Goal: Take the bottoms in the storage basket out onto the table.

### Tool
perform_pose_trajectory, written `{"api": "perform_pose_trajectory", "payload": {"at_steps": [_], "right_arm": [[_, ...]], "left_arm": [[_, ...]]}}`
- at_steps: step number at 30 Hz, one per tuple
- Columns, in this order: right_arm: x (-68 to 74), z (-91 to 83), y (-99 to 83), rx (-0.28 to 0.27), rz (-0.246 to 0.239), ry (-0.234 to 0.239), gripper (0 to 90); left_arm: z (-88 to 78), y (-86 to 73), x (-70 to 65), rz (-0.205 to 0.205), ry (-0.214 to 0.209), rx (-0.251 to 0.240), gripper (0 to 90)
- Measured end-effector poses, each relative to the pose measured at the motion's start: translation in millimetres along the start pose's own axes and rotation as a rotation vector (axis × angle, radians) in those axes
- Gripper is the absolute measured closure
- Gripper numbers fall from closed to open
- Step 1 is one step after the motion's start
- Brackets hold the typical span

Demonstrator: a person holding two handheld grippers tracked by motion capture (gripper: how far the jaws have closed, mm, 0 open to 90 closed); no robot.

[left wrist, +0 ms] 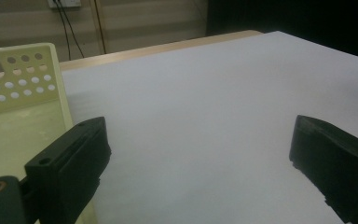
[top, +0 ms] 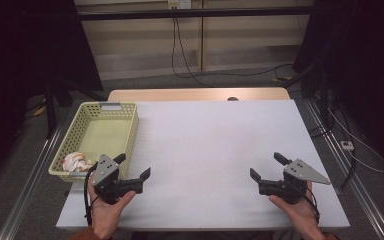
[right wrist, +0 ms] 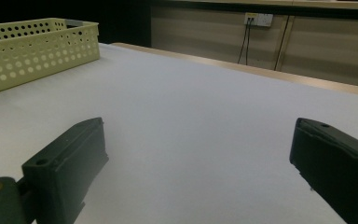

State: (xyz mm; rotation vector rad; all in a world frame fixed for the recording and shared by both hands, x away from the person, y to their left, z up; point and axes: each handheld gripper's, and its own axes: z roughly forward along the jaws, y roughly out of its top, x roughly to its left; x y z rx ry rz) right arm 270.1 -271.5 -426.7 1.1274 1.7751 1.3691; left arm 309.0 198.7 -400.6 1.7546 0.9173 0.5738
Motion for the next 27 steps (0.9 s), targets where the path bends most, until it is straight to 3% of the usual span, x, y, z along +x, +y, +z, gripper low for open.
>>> {"api": "perform_pose_trajectory", "payload": {"at_steps": [14,27], "right_arm": [[-0.9,0.4,-0.3,0.002,0.02,0.014,4.1],[-0.5,3.0,-0.8,0.008,0.015,0.008,3.9]], "left_arm": [[-2.8,3.5,2.4,0.006,-0.017,0.018,5.0],[-9.7,9.1,9.9,0.006,-0.001,0.02,5.0]]}}
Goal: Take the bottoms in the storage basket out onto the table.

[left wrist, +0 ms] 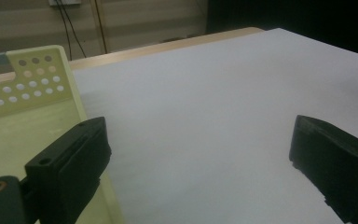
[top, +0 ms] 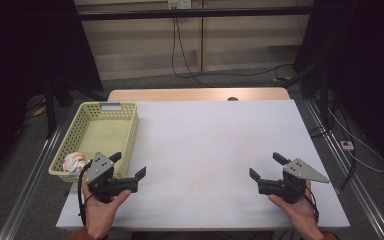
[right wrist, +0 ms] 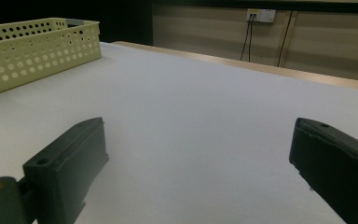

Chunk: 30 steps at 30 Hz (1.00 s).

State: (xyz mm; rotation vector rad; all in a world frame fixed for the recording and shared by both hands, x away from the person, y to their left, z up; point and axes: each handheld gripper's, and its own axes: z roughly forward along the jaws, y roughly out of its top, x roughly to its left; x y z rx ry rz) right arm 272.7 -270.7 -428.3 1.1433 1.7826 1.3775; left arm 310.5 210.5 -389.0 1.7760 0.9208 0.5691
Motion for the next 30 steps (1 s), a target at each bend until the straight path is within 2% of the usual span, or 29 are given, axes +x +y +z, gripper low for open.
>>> {"api": "perform_pose_trajectory", "payload": {"at_steps": [2,6,12,17,24,26,30], "right_arm": [[0.2,0.2,-0.1,0.003,-0.003,0.006,3.9],[0.2,-0.1,-0.4,0.005,-0.002,0.008,3.8],[0.6,-1.0,-0.5,0.006,-0.005,0.005,3.7],[0.7,-1.8,-0.3,0.004,-0.007,0.006,3.7],[0.2,-1.5,-0.8,0.006,-0.005,0.009,3.7],[-0.8,-1.2,-1.0,0.006,0.005,0.007,3.7],[-1.6,0.5,-1.2,0.008,0.007,0.01,3.7]], "left_arm": [[-0.6,-0.3,0.5,-0.003,0.017,-0.006,5.0],[-0.4,1.7,0.6,0.004,0.004,0.006,5.1],[-6.4,7.2,3.4,0.017,0.013,-0.004,5.3],[-13.7,11.9,8.2,0.003,0.015,-0.007,5.2],[-20.2,17.4,18.6,0.021,0.03,0.022,4.7],[-22.6,18.8,23.5,0.027,0.046,0.037,4.7],[-27.9,18.8,32.4,0.005,0.061,0.057,5.0]]}}
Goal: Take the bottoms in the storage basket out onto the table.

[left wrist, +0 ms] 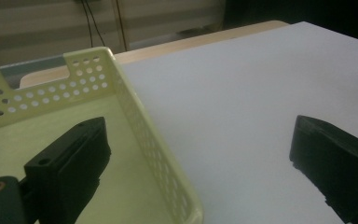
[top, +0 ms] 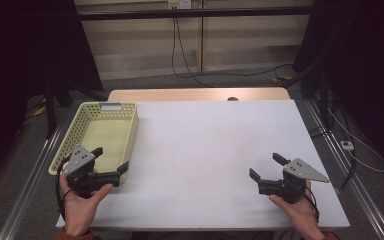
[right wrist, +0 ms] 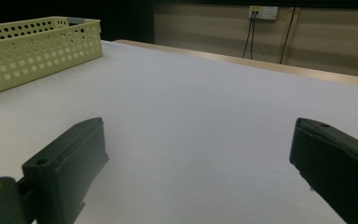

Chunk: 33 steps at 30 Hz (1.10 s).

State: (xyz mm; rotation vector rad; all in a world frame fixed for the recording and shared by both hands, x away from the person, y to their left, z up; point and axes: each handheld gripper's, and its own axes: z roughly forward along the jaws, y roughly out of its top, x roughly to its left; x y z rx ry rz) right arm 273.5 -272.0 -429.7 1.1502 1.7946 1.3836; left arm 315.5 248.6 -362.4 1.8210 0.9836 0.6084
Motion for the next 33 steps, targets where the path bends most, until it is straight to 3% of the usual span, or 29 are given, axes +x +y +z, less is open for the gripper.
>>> {"api": "perform_pose_trajectory", "payload": {"at_steps": [9,20,25,31,33], "right_arm": [[2.4,3.5,0.9,0.001,-0.001,0.011,3.7],[3.8,4.2,1.9,0.005,0.0,0.01,3.6],[4.3,4.7,2.5,0.003,0.004,0.01,3.6],[5.1,5.3,2.7,0.007,-0.002,0.01,3.6],[5.3,5.3,2.8,0.007,-0.002,0.01,3.6]], "left_arm": [[-20.0,5.4,14.3,0.028,0.065,-0.016,6.2],[-33.6,6.2,31.2,-0.004,0.089,0.012,6.6],[-43.4,4.7,41.7,0.003,0.124,0.032,6.8],[-51.5,2.0,57.4,-0.022,0.164,0.047,7.5],[-52.4,2.5,61.1,-0.033,0.158,0.06,7.5]]}}
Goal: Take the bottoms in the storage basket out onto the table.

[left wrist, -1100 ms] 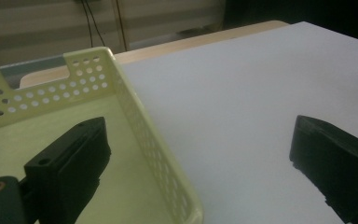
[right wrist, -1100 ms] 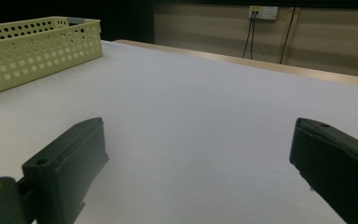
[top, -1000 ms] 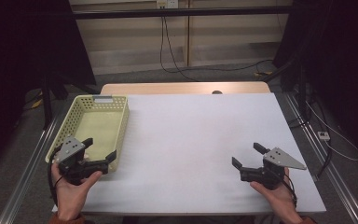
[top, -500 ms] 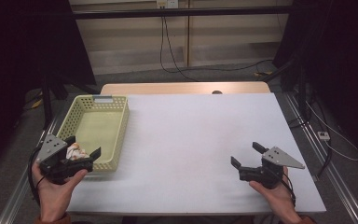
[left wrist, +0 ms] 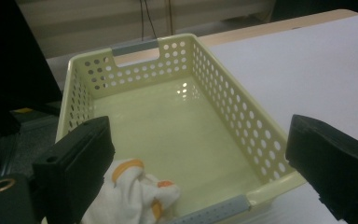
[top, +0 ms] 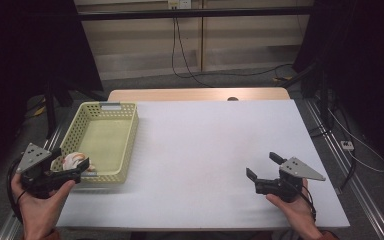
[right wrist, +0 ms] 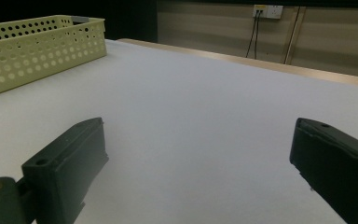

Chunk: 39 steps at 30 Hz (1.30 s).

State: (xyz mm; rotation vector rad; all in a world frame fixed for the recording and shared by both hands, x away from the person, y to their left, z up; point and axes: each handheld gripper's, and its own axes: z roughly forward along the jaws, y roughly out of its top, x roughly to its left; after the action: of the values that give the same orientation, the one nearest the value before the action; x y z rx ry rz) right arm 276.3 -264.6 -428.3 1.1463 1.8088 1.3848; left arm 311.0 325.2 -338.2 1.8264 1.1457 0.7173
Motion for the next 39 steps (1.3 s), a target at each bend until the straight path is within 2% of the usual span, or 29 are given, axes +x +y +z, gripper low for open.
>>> {"api": "perform_pose_trajectory", "payload": {"at_steps": [2,7,13,19,22,27,30,34,36,38,39], "right_arm": [[0.2,0.1,0.0,0.001,-0.002,0.0,3.6],[0.6,0.2,-0.2,0.003,-0.002,0.003,3.6],[0.4,0.7,-0.1,0.003,-0.004,0.008,3.7],[0.9,0.9,-0.1,0.004,-0.005,0.01,3.8],[0.7,1.0,0.0,0.004,-0.001,0.007,3.8],[0.2,1.2,-0.1,0.006,-0.003,0.008,3.7],[0.1,1.3,-0.2,0.008,-0.005,0.008,3.7],[0.3,1.2,-0.1,0.008,-0.005,0.009,3.7],[0.6,1.5,-0.1,0.009,-0.003,0.008,3.7],[0.4,2.2,-0.3,0.01,-0.008,0.003,3.7],[0.3,2.3,-0.4,0.013,-0.008,0.003,3.7]], "left_arm": [[0.9,1.4,3.0,-0.005,-0.007,0.027,9.1],[6.6,3.8,9.6,-0.006,0.02,0.06,10.0],[22.4,5.0,18.5,-0.023,0.013,0.144,9.0],[31.6,7.7,25.0,-0.047,0.013,0.181,10.1],[36.2,10.3,27.3,-0.044,0.019,0.2,10.1],[46.9,10.8,33.9,-0.062,0.033,0.263,9.8],[54.0,10.4,36.9,-0.073,0.037,0.283,9.8],[62.8,10.4,38.8,-0.073,0.041,0.318,11.1],[67.5,11.8,39.9,-0.065,0.038,0.355,14.2],[73.1,14.6,41.0,-0.066,0.064,0.387,16.2],[75.4,15.8,41.6,-0.069,0.06,0.389,14.8]]}}
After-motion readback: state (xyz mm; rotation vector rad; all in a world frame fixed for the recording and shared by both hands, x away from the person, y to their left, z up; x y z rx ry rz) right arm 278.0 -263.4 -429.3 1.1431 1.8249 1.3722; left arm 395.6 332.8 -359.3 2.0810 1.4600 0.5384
